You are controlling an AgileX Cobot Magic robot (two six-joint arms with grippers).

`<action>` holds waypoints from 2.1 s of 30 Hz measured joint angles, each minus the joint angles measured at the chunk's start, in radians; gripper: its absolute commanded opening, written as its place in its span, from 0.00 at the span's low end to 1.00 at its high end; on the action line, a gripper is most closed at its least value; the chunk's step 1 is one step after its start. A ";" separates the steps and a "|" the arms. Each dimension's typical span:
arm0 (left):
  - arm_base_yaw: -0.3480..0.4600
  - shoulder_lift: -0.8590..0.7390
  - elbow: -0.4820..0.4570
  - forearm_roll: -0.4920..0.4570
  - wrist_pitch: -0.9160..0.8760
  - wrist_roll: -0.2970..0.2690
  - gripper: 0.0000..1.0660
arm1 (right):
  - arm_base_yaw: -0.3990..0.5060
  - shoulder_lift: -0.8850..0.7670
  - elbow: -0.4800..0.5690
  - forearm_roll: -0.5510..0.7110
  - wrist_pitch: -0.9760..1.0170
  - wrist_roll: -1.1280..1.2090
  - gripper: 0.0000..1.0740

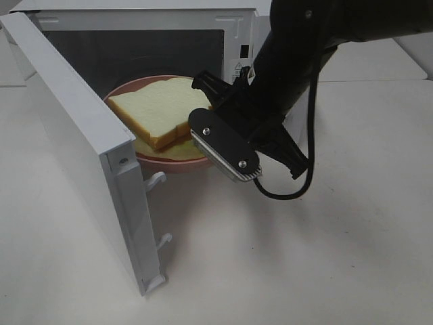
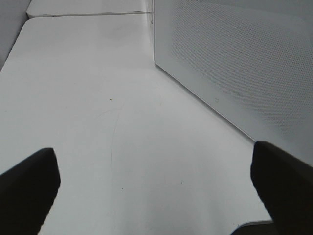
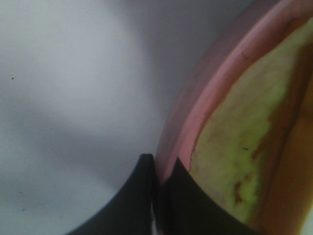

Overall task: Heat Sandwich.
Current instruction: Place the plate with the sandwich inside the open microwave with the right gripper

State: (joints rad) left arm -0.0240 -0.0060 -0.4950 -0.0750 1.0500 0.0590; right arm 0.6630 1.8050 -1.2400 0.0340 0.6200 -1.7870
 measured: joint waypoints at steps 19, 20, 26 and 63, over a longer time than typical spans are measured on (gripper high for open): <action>0.000 0.000 0.000 0.000 0.000 0.000 0.94 | 0.000 0.200 -0.260 -0.040 0.098 0.064 0.00; 0.000 0.000 0.000 0.000 0.000 0.000 0.94 | 0.000 0.223 -0.297 -0.048 0.112 0.085 0.00; 0.000 0.000 0.000 0.000 0.000 0.000 0.94 | 0.000 0.285 -0.396 -0.071 0.137 0.123 0.00; 0.000 0.000 0.000 0.000 0.000 0.000 0.94 | 0.000 0.636 -0.923 -0.174 0.218 0.229 0.00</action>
State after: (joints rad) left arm -0.0240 -0.0060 -0.4950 -0.0750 1.0500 0.0590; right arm 0.6630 2.4410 -2.1630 -0.1400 0.8380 -1.5580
